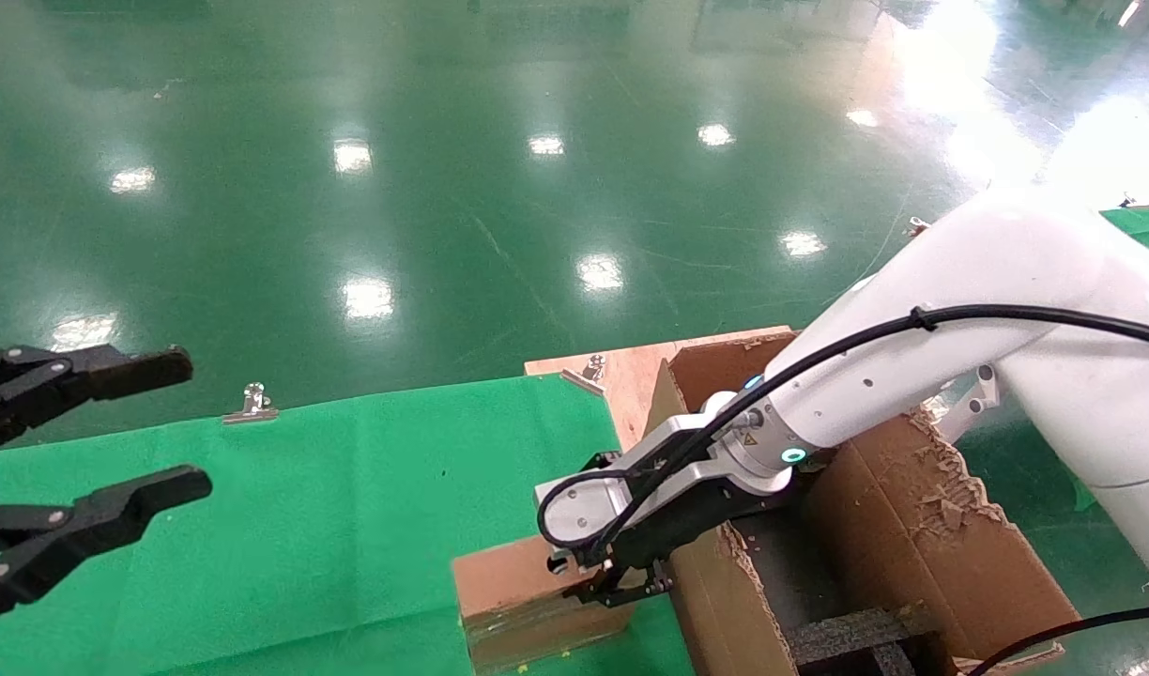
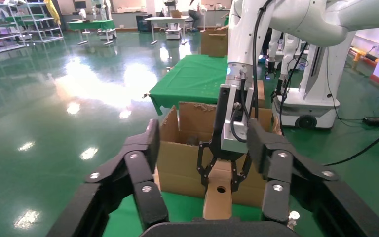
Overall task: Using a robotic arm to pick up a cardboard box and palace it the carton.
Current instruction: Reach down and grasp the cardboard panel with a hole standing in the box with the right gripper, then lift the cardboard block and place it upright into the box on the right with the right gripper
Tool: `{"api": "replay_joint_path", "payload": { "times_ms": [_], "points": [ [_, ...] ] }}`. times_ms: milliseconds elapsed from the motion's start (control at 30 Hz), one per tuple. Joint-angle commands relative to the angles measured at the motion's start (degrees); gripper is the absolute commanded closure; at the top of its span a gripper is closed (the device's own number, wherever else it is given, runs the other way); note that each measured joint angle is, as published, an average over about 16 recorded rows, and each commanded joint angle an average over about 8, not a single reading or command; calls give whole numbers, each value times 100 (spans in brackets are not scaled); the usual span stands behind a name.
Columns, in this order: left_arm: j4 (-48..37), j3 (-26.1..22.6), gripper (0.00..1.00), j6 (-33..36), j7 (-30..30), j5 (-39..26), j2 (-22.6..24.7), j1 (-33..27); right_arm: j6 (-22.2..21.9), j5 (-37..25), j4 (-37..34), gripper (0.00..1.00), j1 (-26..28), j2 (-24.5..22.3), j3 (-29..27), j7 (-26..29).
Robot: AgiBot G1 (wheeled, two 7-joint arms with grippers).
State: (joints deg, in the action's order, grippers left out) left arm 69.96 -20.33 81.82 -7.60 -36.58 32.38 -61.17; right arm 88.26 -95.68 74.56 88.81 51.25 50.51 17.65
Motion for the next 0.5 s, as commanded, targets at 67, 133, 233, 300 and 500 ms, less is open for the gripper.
{"api": "replay_joint_path", "payload": {
  "times_ms": [67, 133, 233, 300, 500],
  "points": [
    [0, 0, 0, 0, 0, 0, 0, 0, 2, 1, 1, 100, -1, -1, -1, 1],
    [0, 0, 0, 0, 0, 0, 0, 0, 2, 2, 0, 100, -2, -1, -2, 0],
    [0, 0, 0, 0, 0, 0, 0, 0, 8, 20, -11, 100, 18, 1, -7, -17],
    [0, 0, 0, 0, 0, 0, 0, 0, 29, 58, -43, 100, 73, 1, -19, -61],
    [0, 0, 0, 0, 0, 0, 0, 0, 185, 325, -393, 100, 570, 15, -36, -478]
  ]
}}
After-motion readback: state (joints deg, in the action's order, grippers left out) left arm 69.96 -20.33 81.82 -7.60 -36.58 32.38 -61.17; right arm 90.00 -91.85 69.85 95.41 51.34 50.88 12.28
